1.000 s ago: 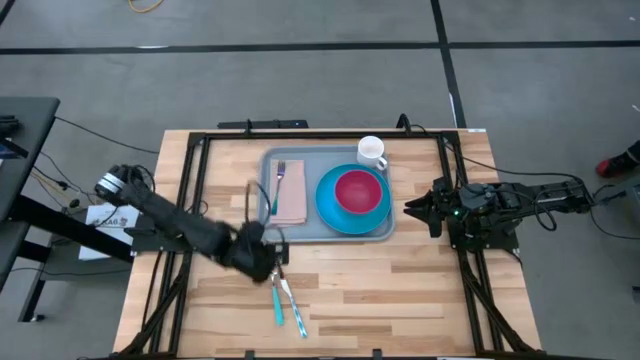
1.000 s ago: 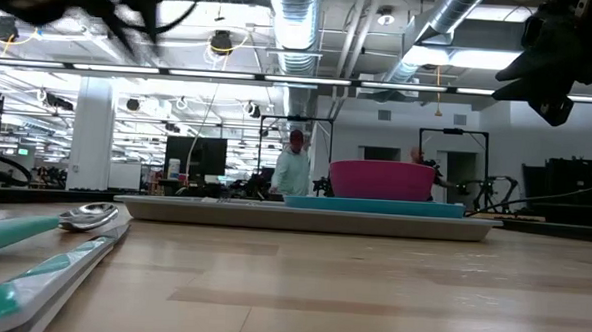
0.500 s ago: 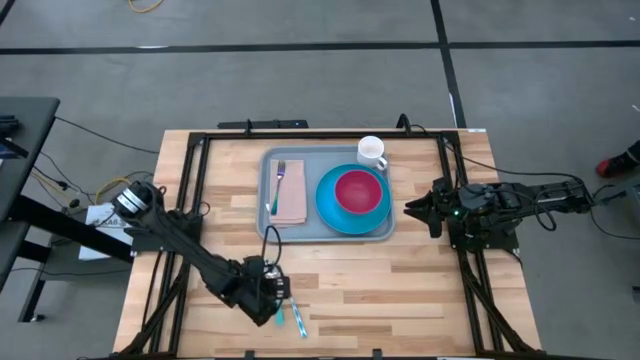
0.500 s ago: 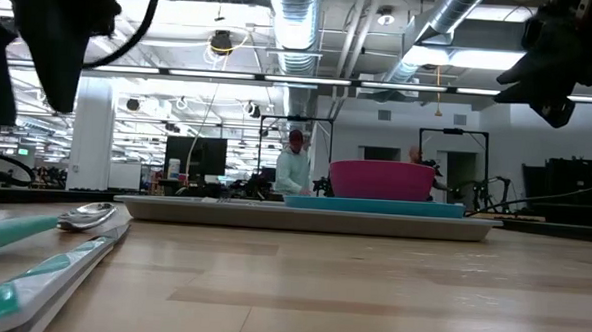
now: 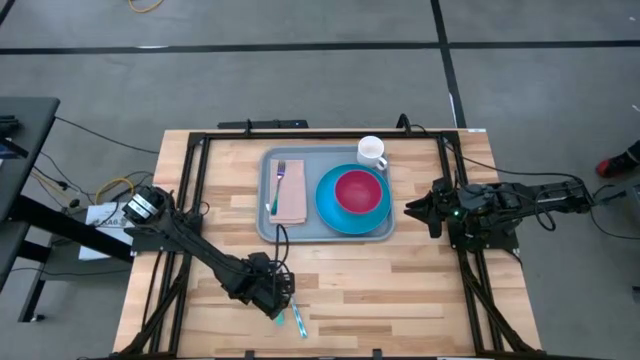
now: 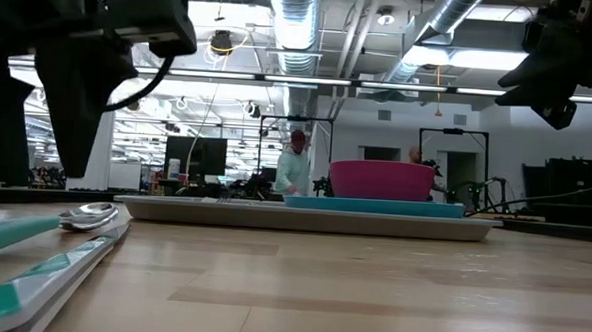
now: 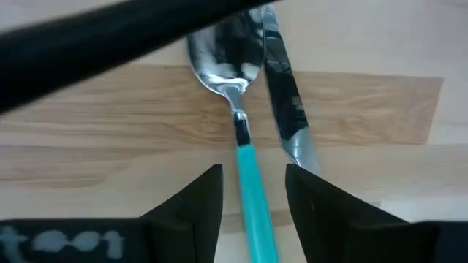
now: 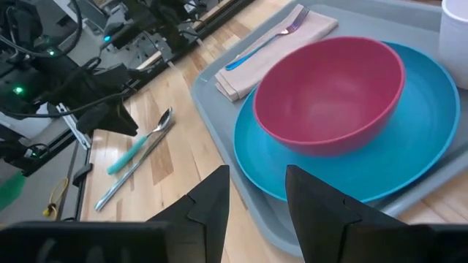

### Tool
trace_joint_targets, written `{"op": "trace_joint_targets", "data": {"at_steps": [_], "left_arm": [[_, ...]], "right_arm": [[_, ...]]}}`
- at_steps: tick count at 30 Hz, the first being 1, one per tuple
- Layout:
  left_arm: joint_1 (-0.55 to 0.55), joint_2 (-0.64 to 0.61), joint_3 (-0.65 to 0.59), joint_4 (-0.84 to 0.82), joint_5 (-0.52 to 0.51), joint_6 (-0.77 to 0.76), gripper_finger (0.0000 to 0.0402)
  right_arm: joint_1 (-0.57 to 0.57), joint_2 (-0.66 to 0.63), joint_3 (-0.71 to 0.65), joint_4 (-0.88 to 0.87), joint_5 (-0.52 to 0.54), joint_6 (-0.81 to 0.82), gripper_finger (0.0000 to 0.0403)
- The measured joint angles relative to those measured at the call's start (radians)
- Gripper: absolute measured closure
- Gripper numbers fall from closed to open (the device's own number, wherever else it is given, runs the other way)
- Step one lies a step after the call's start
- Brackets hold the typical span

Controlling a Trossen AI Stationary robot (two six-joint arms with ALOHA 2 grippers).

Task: Set up tray
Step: Put the blue spoon to the right of the blue fork on the gray napkin on the blue tray

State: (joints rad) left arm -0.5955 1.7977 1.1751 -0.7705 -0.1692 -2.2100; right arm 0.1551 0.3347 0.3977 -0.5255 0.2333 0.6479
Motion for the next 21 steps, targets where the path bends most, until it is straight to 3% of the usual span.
{"op": "trace_joint_targets", "data": {"at_steps": [21], "left_arm": [[0.027, 0.124, 0.003, 0.107, 0.114, 0.075, 0.0264]], "right_arm": [[0.0, -0.001, 0.0, -0.014, -0.001, 0.007, 0.0276]]}}
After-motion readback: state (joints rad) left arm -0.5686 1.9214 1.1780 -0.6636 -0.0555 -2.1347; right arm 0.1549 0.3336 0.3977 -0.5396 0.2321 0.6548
